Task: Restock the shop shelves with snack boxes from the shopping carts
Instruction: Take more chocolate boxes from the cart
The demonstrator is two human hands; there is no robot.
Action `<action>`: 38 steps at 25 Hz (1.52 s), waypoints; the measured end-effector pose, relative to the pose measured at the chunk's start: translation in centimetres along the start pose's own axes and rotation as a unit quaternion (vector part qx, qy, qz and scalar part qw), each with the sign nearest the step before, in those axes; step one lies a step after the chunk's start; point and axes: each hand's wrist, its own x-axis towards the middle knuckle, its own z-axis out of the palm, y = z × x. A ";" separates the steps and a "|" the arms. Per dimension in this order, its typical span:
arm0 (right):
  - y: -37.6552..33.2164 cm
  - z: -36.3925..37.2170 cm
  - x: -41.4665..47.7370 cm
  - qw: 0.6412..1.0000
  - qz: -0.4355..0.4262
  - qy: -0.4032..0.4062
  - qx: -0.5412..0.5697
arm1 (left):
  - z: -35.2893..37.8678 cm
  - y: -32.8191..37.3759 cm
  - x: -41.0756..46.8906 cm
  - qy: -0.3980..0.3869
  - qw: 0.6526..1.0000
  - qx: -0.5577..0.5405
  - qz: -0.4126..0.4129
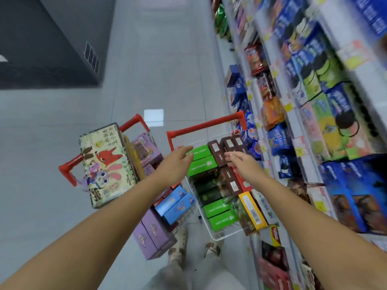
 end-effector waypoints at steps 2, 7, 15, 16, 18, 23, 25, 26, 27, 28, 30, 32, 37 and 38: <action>1.3 0.0 1.1 1.000 0.022 0.014 -0.005 | 1.5 -1.3 0.6 -0.001 0.999 -0.021 -0.031; 6.5 -2.9 -0.4 0.993 0.095 0.064 -0.024 | 4.4 -2.0 1.5 -0.038 0.998 -0.034 -0.048; 11.2 -3.6 -3.9 0.981 0.135 0.072 -0.120 | 7.4 -2.0 2.5 -0.075 0.994 -0.053 -0.059; 11.0 -3.0 -3.7 0.982 0.124 0.070 -0.126 | 7.6 -2.3 2.6 -0.077 0.994 -0.055 -0.063; 10.4 -1.7 -3.1 0.983 0.092 0.076 -0.142 | 7.8 -3.1 2.5 -0.077 0.992 -0.065 -0.072; 9.3 0.3 -0.2 0.972 0.086 0.106 -0.192 | 7.7 -5.1 3.1 -0.051 0.991 -0.088 -0.085; 9.8 0.4 0.2 0.953 0.123 0.124 -0.248 | 7.7 -5.7 3.2 -0.048 0.990 -0.101 -0.089; 10.2 0.5 0.2 0.945 0.132 0.126 -0.273 | 7.8 -6.0 3.2 -0.049 0.989 -0.105 -0.089; 10.6 0.7 0.3 0.939 0.129 0.124 -0.295 | 7.9 -6.2 3.1 -0.051 0.989 -0.108 -0.088; 10.8 1.0 0.5 0.936 0.113 0.118 -0.312 | 8.0 -6.4 3.2 -0.053 0.989 -0.111 -0.087; 10.2 1.9 1.8 0.939 0.073 0.092 -0.324 | 8.1 -6.9 3.8 -0.048 0.987 -0.123 -0.091; 9.2 3.4 3.5 0.941 0.055 0.074 -0.325 | 8.1 -7.6 4.5 -0.030 0.985 -0.135 -0.102; 8.9 5.9 6.0 0.916 0.126 0.098 -0.368 | 8.4 -9.5 5.5 -0.007 0.981 -0.150 -0.125; 9.1 6.1 6.2 0.909 0.130 0.095 -0.385 | 8.5 -9.7 5.6 -0.006 0.980 -0.154 -0.130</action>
